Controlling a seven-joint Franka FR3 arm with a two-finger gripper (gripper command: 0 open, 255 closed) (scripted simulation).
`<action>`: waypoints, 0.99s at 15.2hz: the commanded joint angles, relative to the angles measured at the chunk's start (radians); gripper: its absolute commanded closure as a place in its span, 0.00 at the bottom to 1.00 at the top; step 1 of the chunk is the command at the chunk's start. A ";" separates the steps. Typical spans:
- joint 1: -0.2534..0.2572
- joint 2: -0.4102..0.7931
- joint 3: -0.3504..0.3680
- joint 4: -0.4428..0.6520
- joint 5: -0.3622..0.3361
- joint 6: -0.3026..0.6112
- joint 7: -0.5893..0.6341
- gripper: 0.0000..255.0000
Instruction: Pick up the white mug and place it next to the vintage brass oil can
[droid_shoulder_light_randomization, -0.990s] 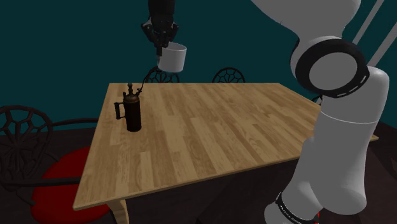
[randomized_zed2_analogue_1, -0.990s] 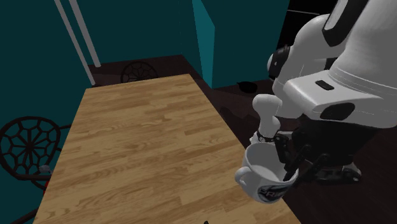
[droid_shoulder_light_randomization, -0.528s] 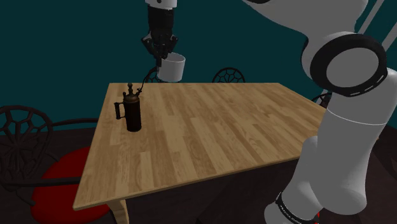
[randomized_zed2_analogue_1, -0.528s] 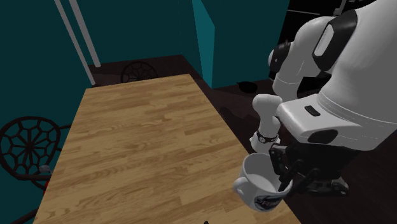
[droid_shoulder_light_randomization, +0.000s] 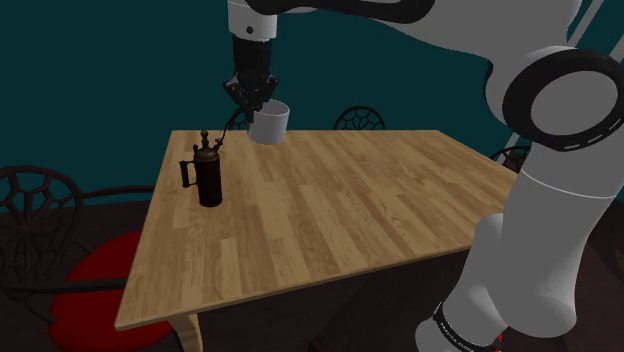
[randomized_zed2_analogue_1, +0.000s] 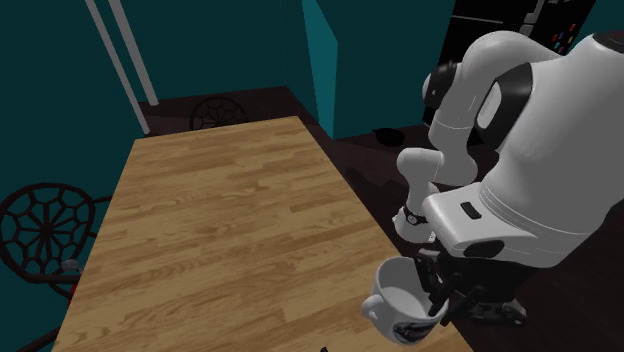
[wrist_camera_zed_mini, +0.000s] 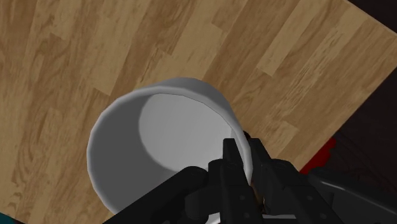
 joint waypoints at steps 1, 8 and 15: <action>0.000 -0.014 0.000 -0.048 -0.001 0.034 0.004 1.00; 0.000 -0.036 0.000 -0.172 -0.002 0.136 0.012 1.00; -0.001 -0.045 0.000 -0.277 -0.004 0.232 0.020 1.00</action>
